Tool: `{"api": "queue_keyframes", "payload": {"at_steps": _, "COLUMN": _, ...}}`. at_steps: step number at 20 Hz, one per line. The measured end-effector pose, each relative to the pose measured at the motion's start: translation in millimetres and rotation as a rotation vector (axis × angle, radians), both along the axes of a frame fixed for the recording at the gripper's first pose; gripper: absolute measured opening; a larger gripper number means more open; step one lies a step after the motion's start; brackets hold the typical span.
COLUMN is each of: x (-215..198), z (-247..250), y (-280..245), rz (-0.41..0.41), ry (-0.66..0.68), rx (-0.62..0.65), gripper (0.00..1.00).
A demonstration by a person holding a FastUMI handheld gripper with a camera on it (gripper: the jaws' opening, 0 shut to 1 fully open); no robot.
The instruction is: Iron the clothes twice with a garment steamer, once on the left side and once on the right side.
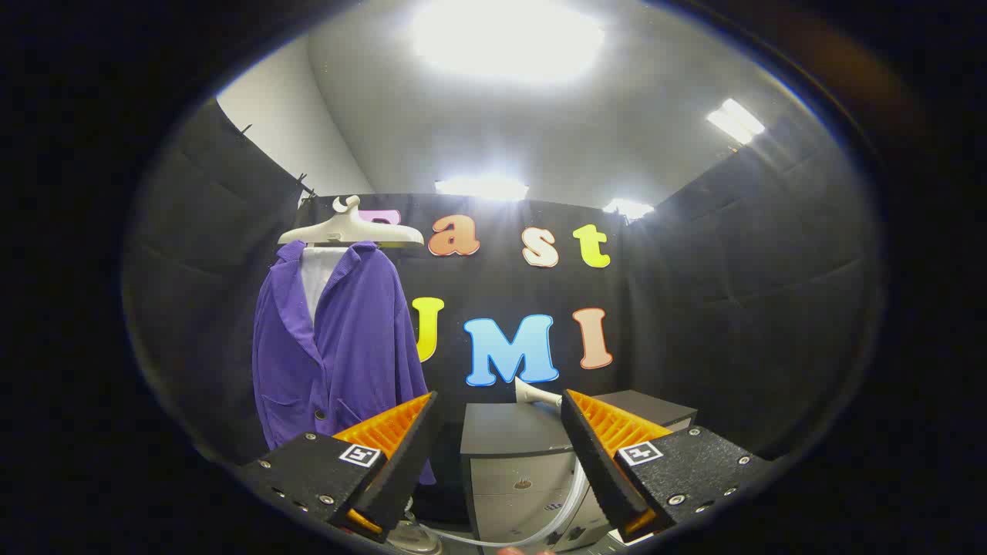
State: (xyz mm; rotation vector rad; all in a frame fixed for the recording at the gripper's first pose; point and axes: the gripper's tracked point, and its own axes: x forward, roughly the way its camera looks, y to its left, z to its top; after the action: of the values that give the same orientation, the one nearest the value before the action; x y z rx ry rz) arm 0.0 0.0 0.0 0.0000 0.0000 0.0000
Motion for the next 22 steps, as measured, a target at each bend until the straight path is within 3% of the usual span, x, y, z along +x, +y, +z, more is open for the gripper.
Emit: {"api": "queue_keyframes", "payload": {"at_steps": 22, "x": -12, "z": -10, "y": -10, "rz": -0.008, "ry": 0.057, "rx": -0.020, "gripper": 0.95}}
